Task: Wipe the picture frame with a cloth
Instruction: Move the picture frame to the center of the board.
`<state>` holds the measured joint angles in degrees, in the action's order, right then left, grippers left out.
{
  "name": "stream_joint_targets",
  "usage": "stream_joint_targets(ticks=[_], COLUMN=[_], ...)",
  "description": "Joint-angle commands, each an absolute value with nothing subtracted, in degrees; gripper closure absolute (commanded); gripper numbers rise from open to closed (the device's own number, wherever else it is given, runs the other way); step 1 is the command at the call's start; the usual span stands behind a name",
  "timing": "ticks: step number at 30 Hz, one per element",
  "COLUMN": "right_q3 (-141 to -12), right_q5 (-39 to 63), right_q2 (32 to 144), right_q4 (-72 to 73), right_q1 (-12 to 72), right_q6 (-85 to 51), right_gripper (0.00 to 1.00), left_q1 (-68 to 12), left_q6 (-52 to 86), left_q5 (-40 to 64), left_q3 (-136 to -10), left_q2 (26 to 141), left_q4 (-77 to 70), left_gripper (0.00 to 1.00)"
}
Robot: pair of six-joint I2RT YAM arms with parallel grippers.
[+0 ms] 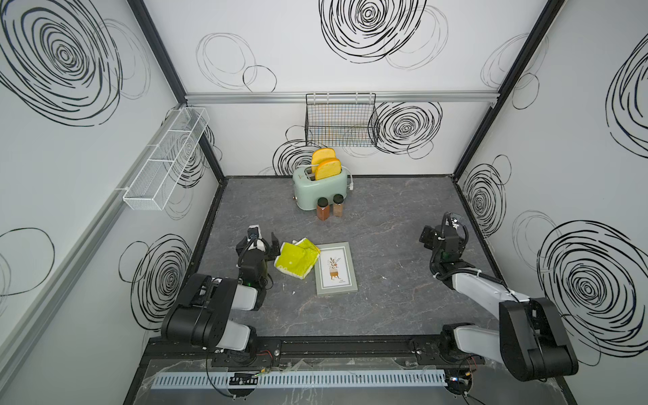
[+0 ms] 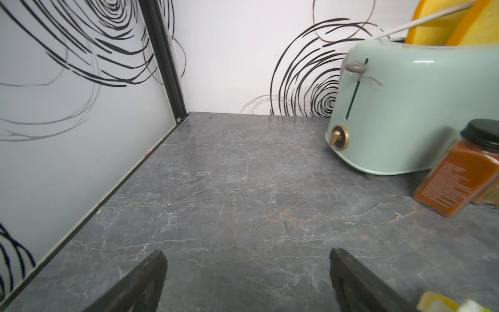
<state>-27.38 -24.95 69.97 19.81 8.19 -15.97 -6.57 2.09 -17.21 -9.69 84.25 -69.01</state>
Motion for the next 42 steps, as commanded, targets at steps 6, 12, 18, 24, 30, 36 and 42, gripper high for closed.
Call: stream_joint_targets(ticks=[6, 12, 18, 24, 30, 36, 42], right_q3=[-42.21, -47.67, -53.28, -59.26, -62.04, -62.24, -62.37], right_q5=[-8.79, -13.58, -11.68, -12.58, -12.57, -13.34, -15.61], right_q2=[72.86, 84.06, 93.50, 99.49, 104.67, 106.16, 106.89], right_q4=[-4.14, -12.92, -11.44, -12.33, -14.16, -14.15, -16.90], right_q1=[21.69, 33.31, 37.68, 42.72, 45.60, 45.88, 45.20], right_q6=[-12.97, -17.51, -18.03, -18.18, -19.74, -21.62, -22.23], right_gripper=[0.01, 0.05, 0.10, 0.11, 0.14, 0.15, 0.19], left_q1=[-5.71, -4.99, -5.01, -5.00, -5.01, -5.01, -5.01], left_q6=[1.14, 1.41, 1.44, 1.41, 1.41, 1.36, 1.41], left_q5=[-14.70, -13.33, -13.30, -13.27, -13.27, -13.27, -13.29], left_q3=[-10.78, -11.01, -11.05, -11.03, -10.99, -10.99, -11.01], left_q2=[84.04, 84.02, 84.00, 83.98, 83.99, 84.02, 84.04], left_q4=[-75.69, -75.23, -75.23, -75.23, -75.23, -75.19, -75.19], left_gripper=[0.02, 0.02, 0.02, 0.02, 0.02, 0.02, 0.02])
